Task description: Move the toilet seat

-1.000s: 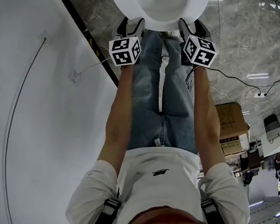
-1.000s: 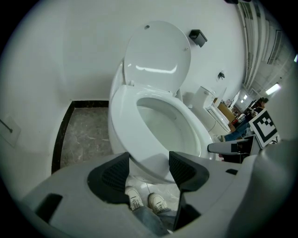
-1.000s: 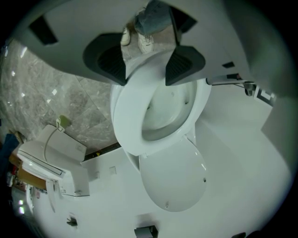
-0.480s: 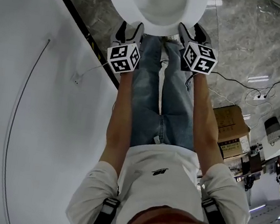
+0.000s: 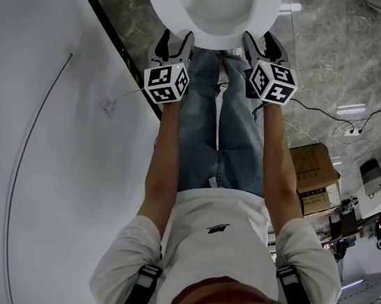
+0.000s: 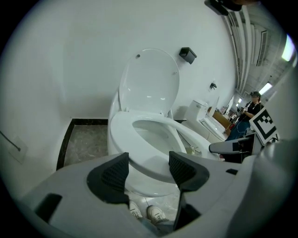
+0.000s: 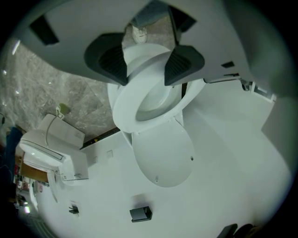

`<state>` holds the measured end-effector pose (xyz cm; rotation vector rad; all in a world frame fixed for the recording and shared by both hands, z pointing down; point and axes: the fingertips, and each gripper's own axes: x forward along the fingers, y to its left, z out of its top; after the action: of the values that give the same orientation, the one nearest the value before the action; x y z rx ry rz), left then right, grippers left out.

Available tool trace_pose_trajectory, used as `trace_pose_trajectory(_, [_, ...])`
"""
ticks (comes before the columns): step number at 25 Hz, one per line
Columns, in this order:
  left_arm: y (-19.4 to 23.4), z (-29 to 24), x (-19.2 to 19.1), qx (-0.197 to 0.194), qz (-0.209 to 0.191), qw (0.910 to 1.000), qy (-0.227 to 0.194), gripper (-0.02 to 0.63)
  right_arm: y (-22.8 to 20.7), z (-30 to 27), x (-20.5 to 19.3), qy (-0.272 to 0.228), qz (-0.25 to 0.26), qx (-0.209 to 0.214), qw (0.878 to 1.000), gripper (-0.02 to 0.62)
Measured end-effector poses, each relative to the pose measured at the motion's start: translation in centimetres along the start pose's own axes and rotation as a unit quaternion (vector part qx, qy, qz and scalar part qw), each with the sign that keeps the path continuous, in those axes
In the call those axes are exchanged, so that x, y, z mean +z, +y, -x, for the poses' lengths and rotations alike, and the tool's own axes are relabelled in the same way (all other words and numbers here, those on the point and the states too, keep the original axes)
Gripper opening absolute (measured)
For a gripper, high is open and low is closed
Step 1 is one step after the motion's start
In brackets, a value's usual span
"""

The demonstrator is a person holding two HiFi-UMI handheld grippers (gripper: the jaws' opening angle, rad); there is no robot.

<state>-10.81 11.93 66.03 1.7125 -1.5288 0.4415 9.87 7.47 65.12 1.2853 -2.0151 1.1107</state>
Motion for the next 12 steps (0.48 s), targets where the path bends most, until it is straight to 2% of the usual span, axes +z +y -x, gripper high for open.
trace_pose_trajectory(12, [-1.1, 1.9, 4.1, 0.001, -0.024, 0.9993, -0.027, 0.268, 1.4, 2.2, 3.6, -0.018, -0.004, 0.008, 1.000, 0.270])
